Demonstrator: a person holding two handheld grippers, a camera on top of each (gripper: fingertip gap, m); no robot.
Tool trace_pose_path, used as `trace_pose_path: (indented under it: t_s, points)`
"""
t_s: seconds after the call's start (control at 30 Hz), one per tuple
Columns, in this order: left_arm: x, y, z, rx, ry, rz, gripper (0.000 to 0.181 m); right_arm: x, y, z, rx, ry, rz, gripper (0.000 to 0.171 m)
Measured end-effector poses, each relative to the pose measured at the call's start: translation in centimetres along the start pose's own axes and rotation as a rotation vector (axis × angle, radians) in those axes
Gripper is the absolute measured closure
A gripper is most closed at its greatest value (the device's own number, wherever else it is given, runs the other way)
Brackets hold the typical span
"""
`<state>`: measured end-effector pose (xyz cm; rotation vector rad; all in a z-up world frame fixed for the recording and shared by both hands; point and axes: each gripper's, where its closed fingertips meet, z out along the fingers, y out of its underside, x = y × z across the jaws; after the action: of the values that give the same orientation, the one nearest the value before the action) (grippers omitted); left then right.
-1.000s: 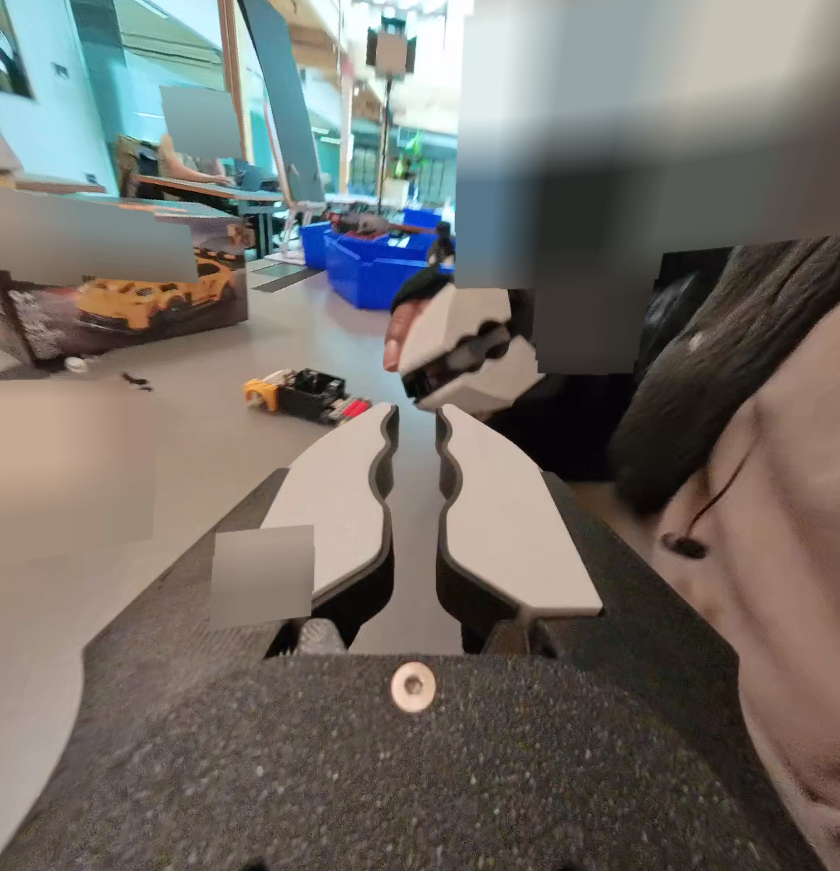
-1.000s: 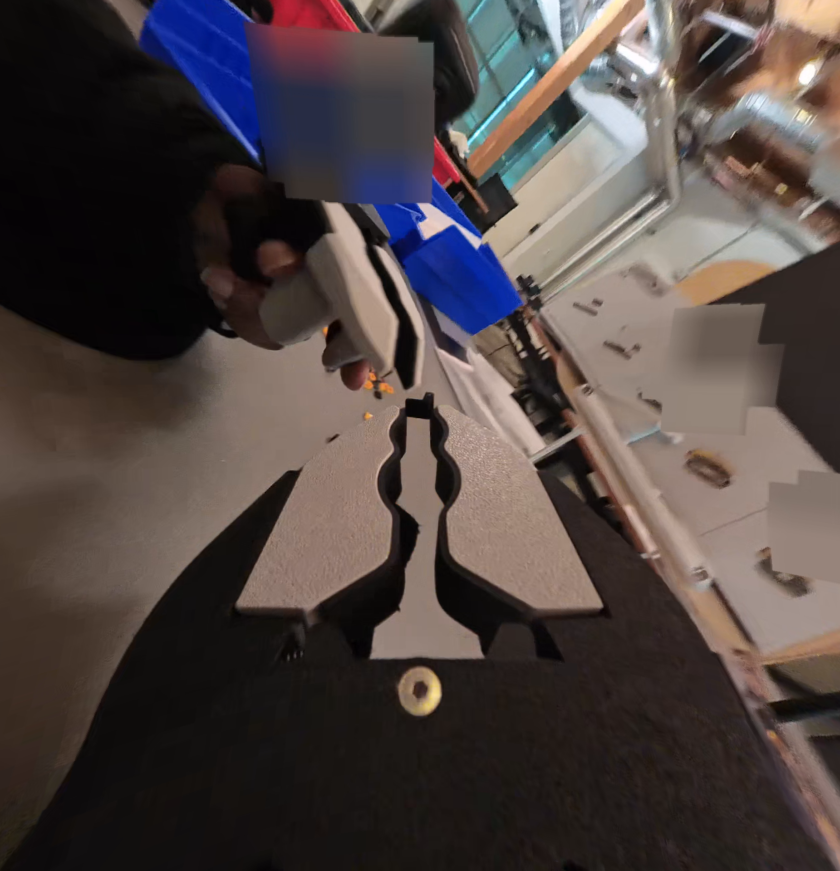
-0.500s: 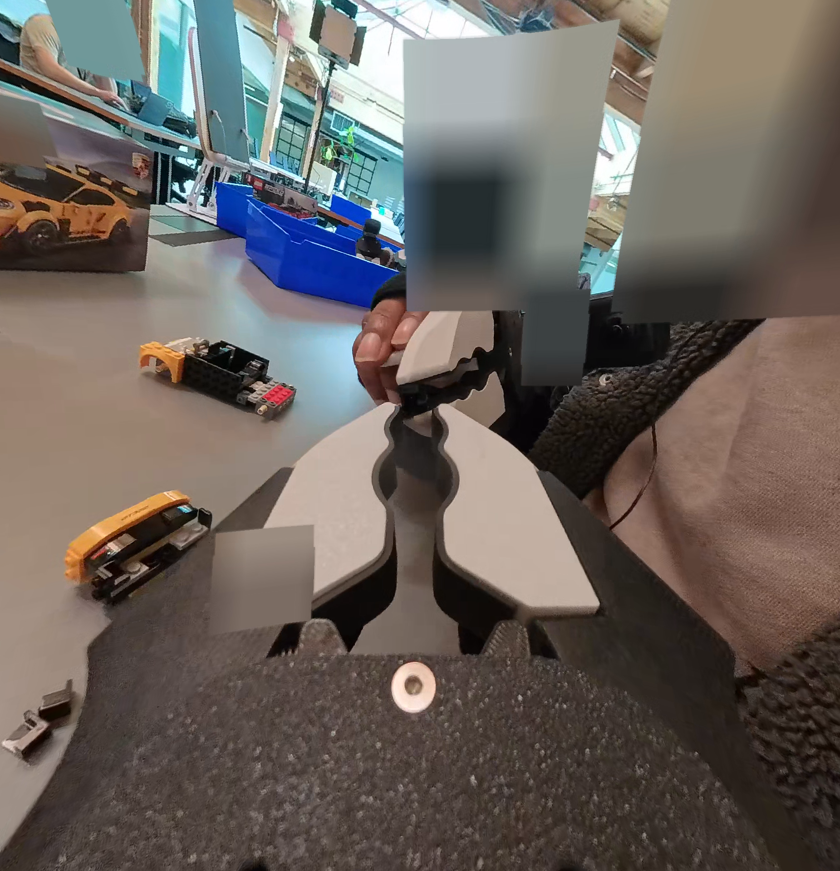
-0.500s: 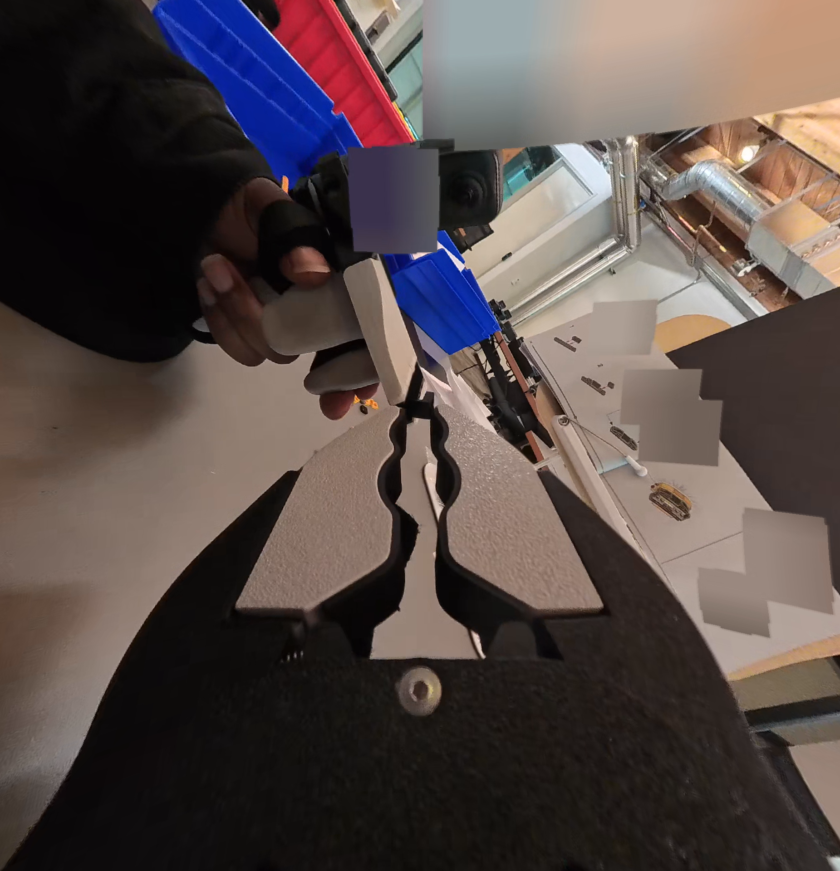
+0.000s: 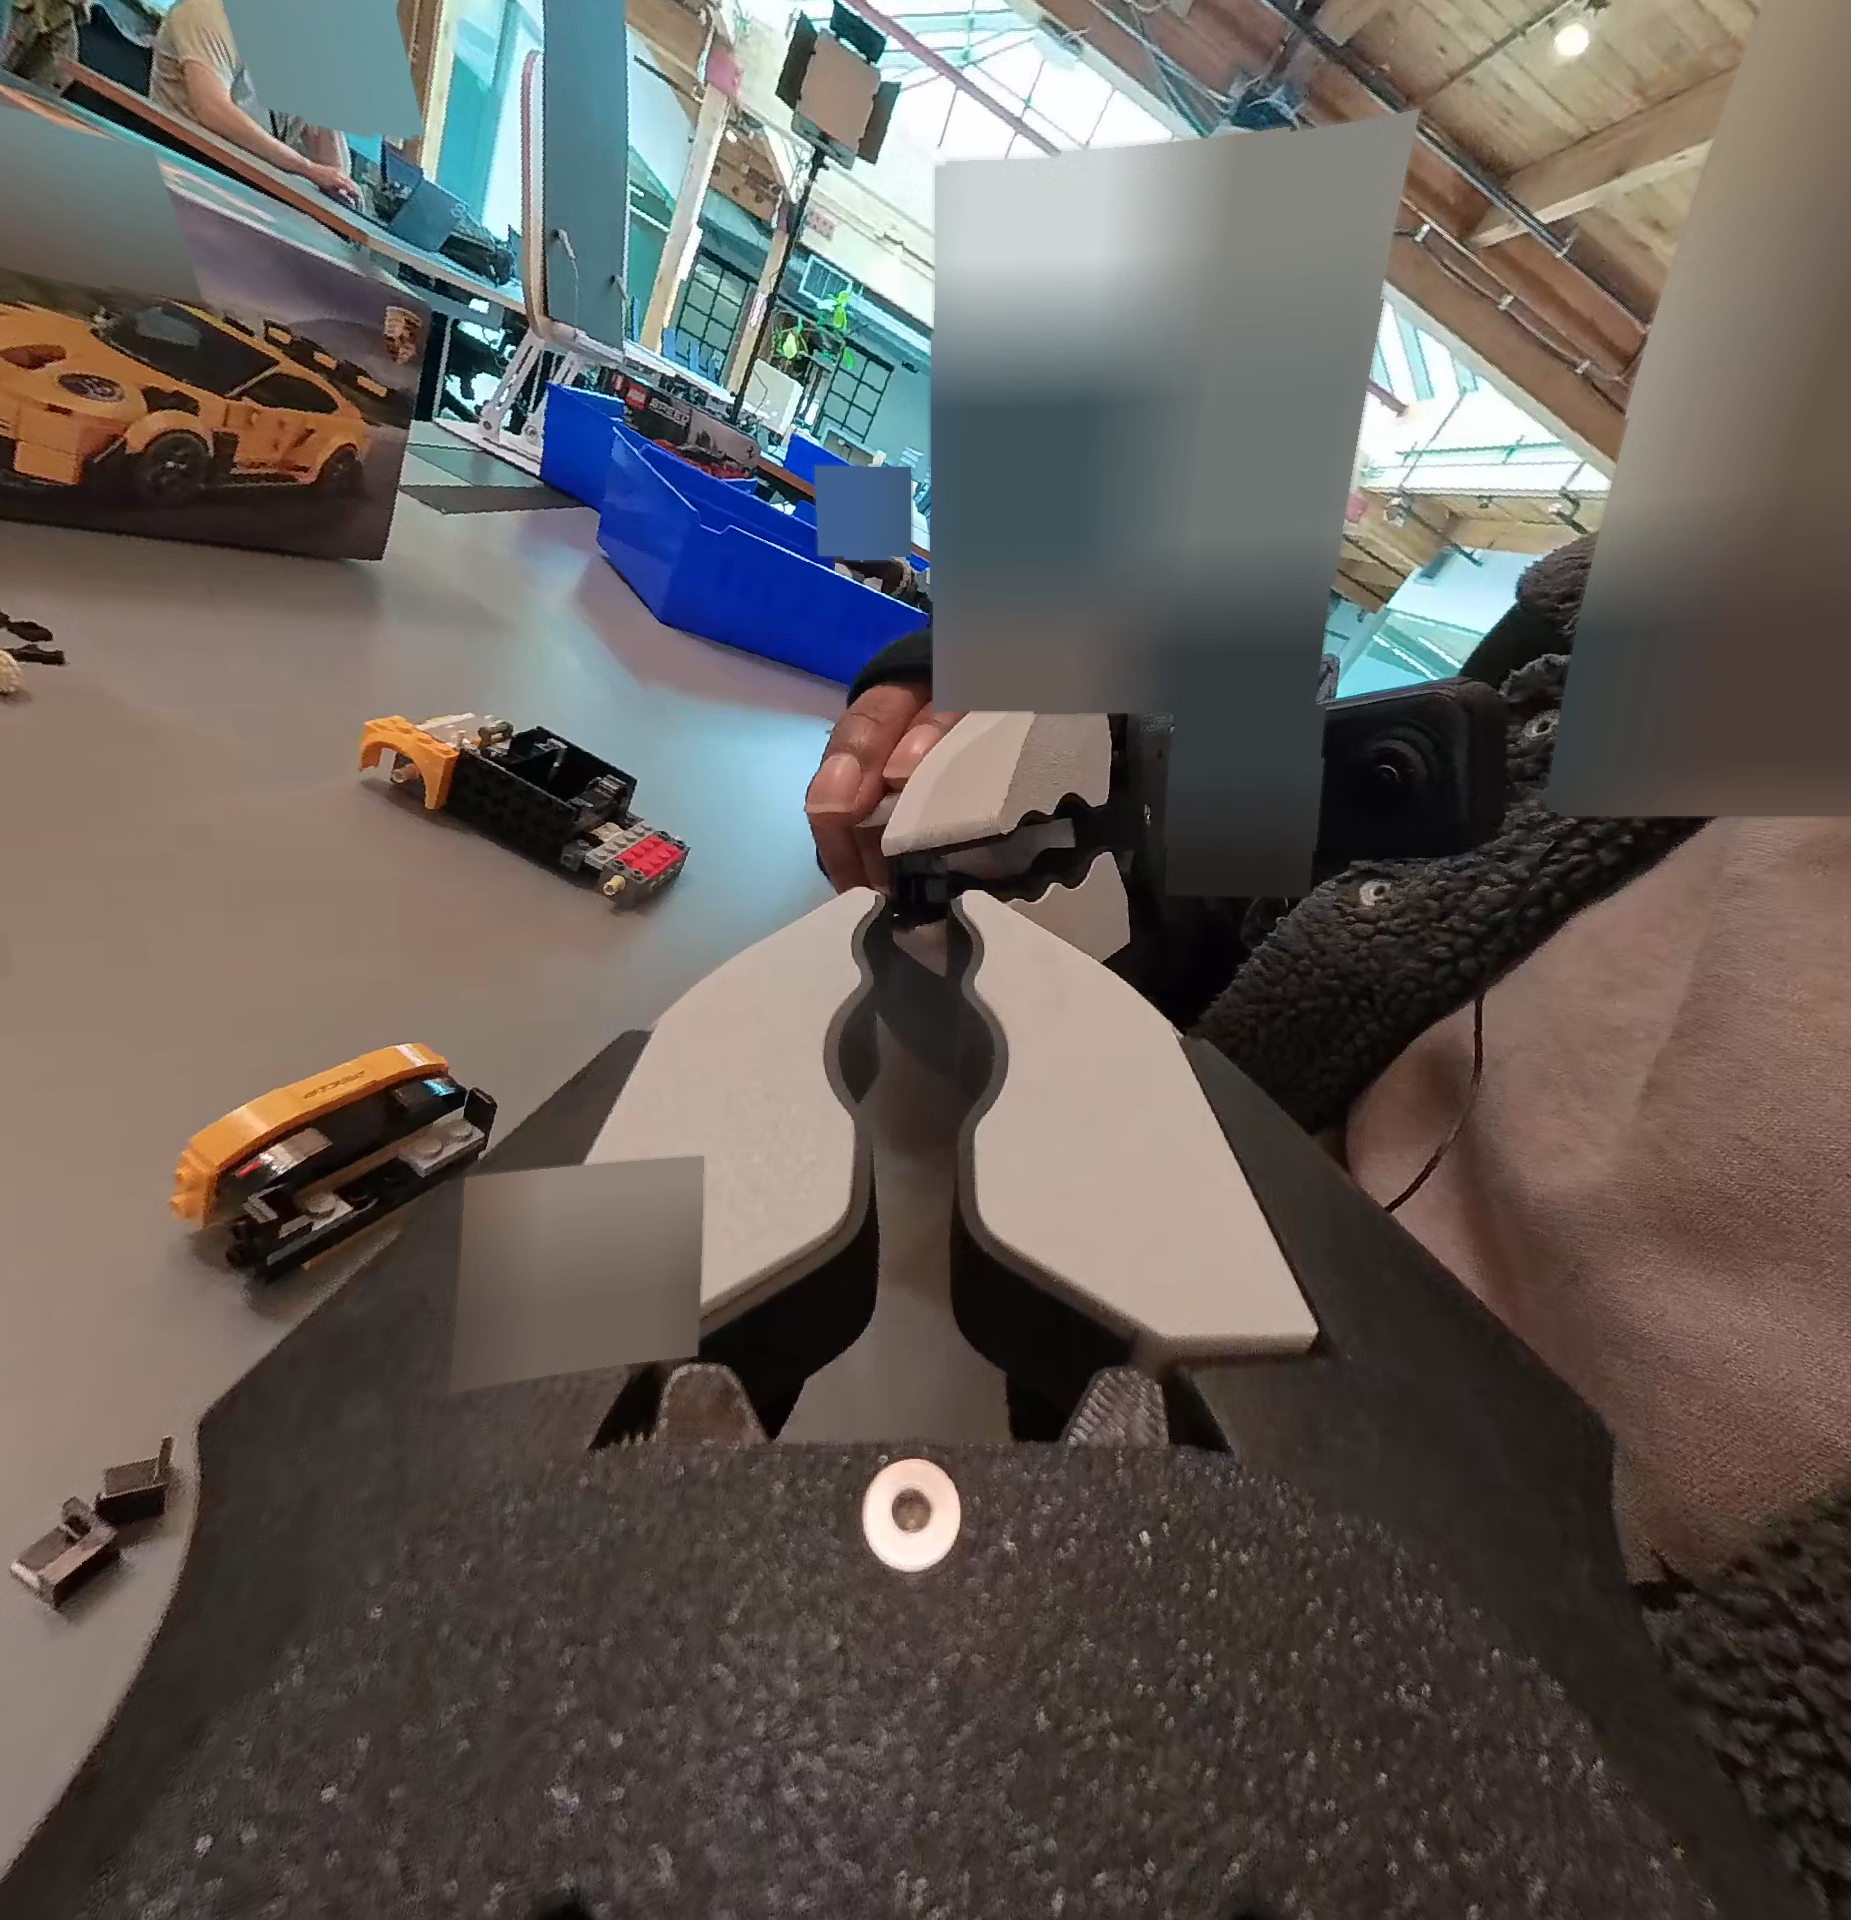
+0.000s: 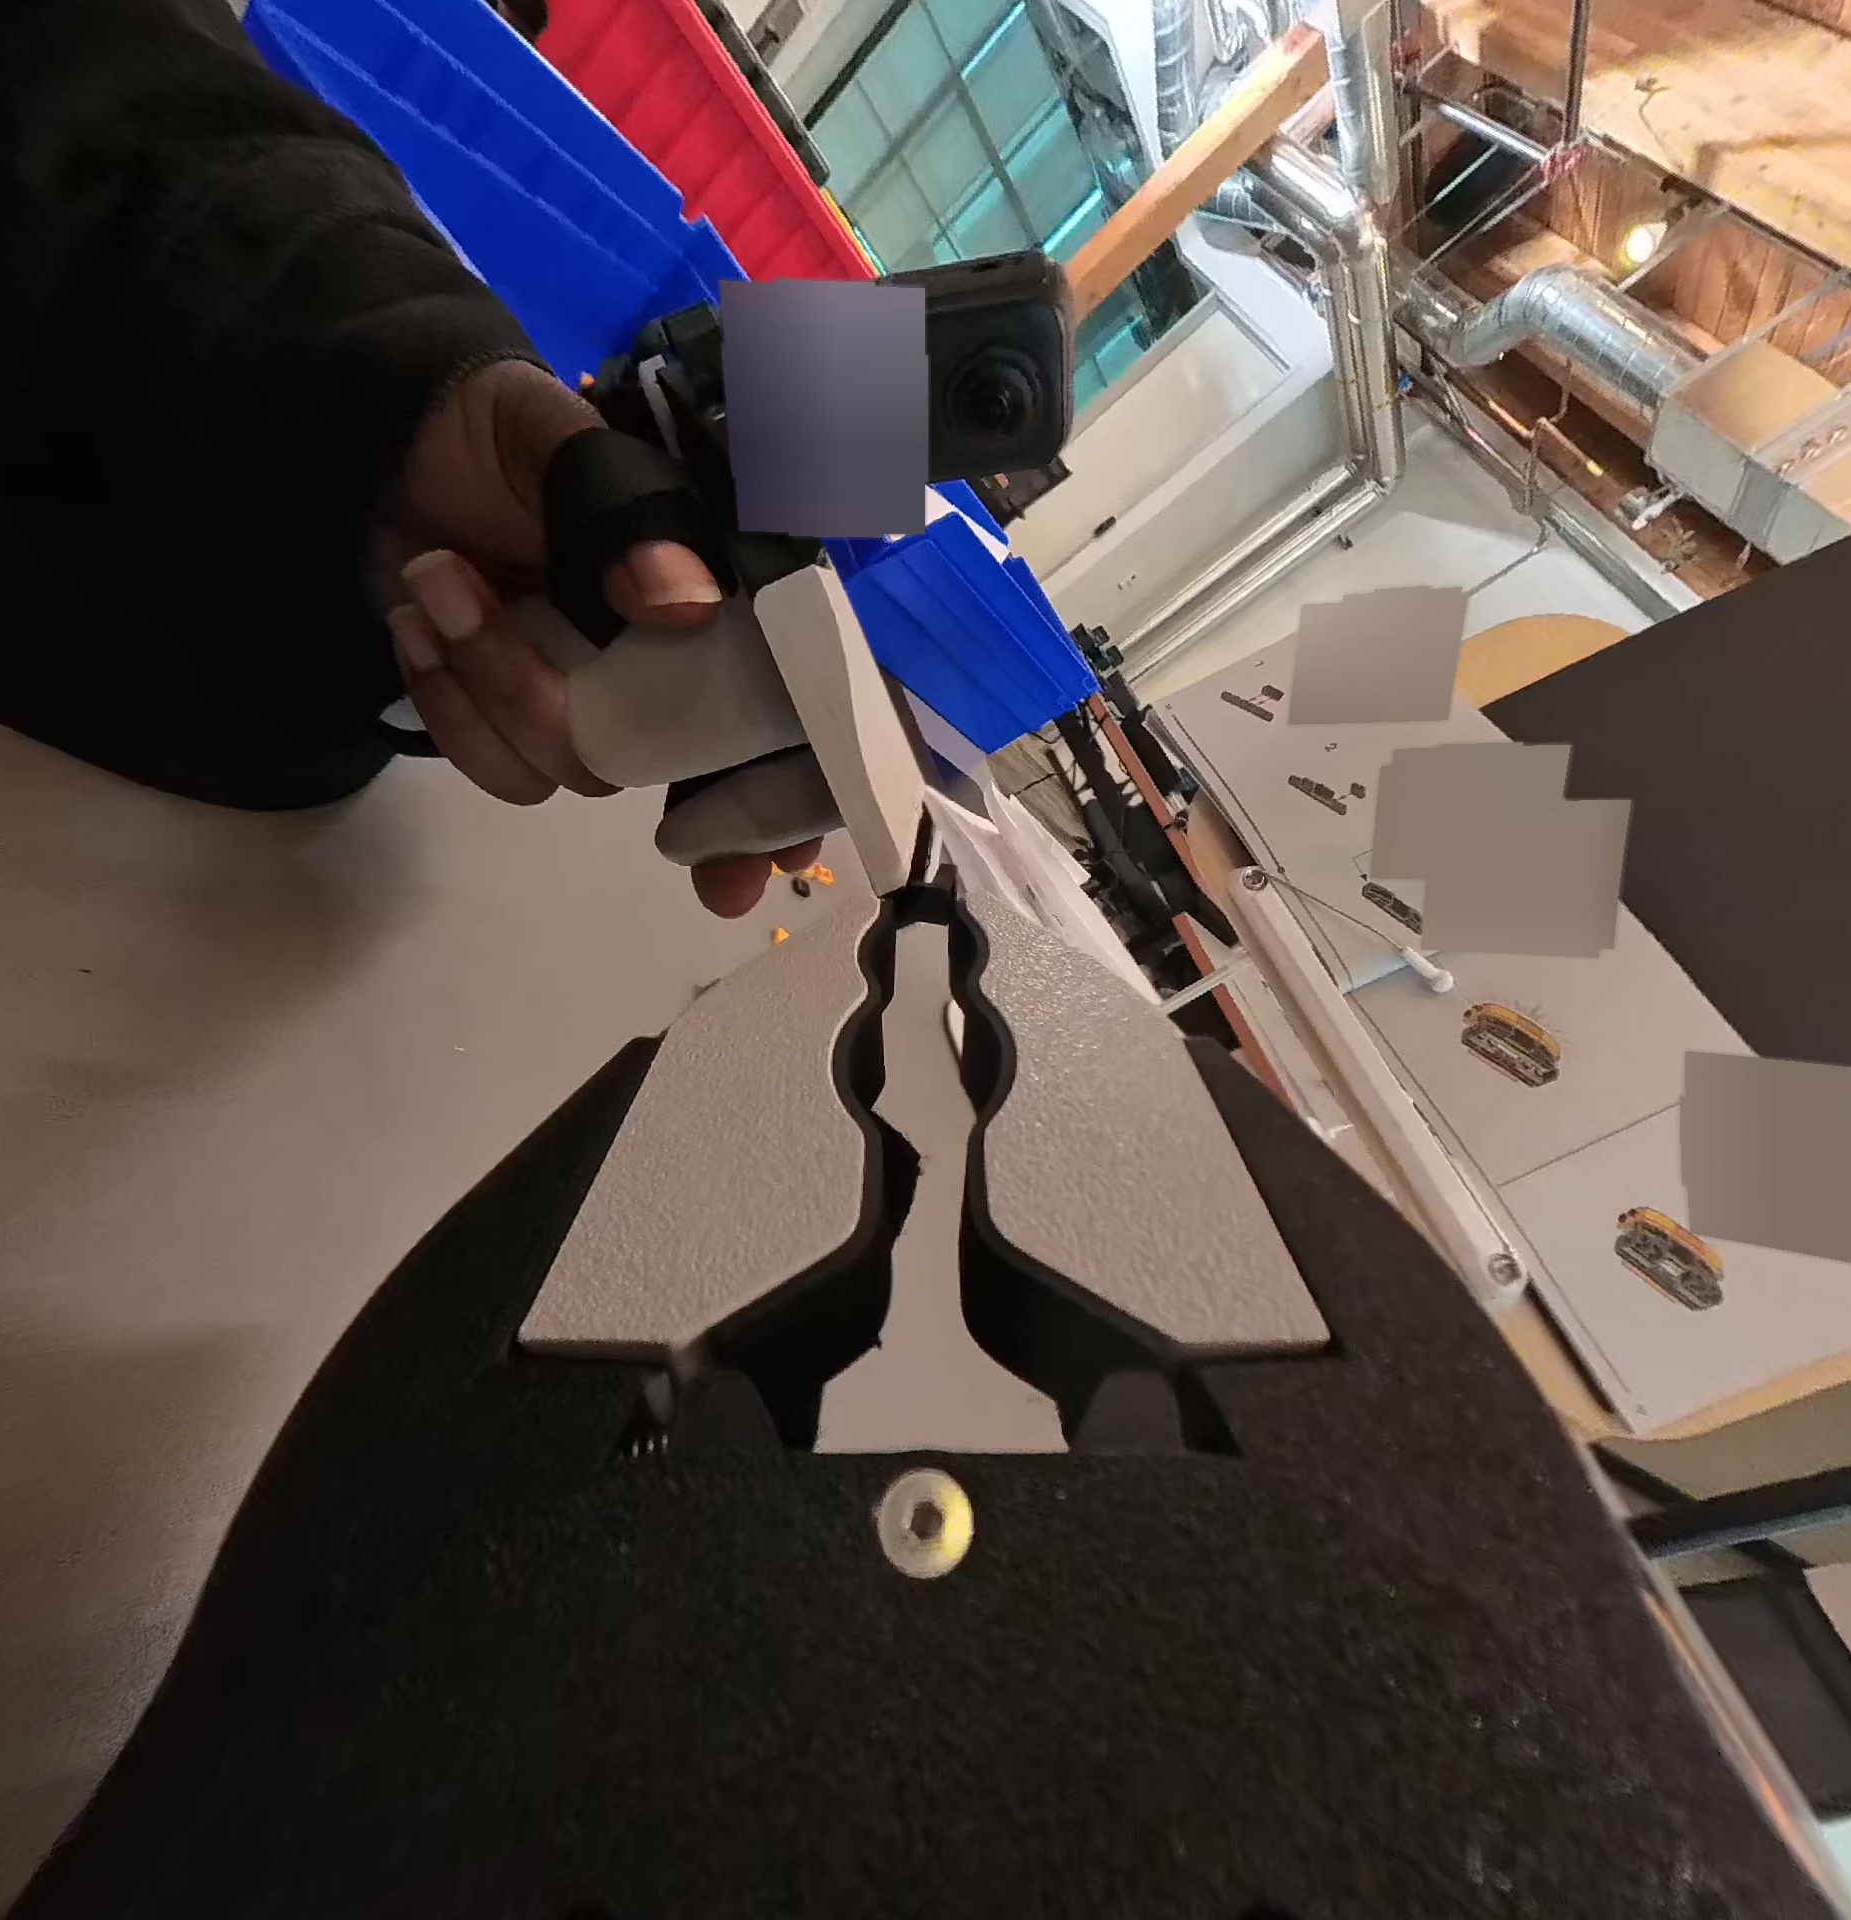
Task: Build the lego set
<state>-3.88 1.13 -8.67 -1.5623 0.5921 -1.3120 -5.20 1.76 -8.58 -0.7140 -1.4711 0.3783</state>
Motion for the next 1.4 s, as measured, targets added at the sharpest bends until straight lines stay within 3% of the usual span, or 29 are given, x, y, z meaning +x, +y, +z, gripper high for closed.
trace_pose_path:
  t_s: [0.03, 0.17, 0.33, 0.47, 0.7, 0.97, 1.4]
  points:
    - [0.0, 0.0, 0.0, 0.001, 0.002, -0.006, 0.172, 0.0, 0.0, 0.0, 0.004, -0.003, 0.022, 0.162]
    - [0.2, -0.1, -0.1, 0.007, 0.021, -0.021, 0.172, 0.0, -0.1, 0.0, 0.040, -0.057, 0.202, 0.162]
    - [0.0, -0.9, -0.9, 0.051, 0.015, 0.004, 0.171, -0.2, -0.6, -0.3, 0.118, -0.285, 0.719, 0.162]
    - [0.6, 0.0, -0.5, -0.017, -0.024, 0.196, 0.166, 0.1, -1.1, -0.6, 0.166, -0.479, 1.132, 0.162]
    - [0.4, 0.4, 0.0, -0.059, -0.149, 0.479, 0.164, -1.1, -1.5, -0.9, 0.154, -0.763, 1.541, 0.162]
    - [0.6, 0.3, 0.0, -0.075, -0.199, 0.611, 0.171, -1.1, -1.5, -1.1, 0.185, -0.879, 1.739, 0.162]
    - [-1.0, 0.5, -0.2, -0.133, -0.327, 0.671, 0.172, -0.9, -0.1, -0.3, 0.146, -0.785, 1.778, 0.162]
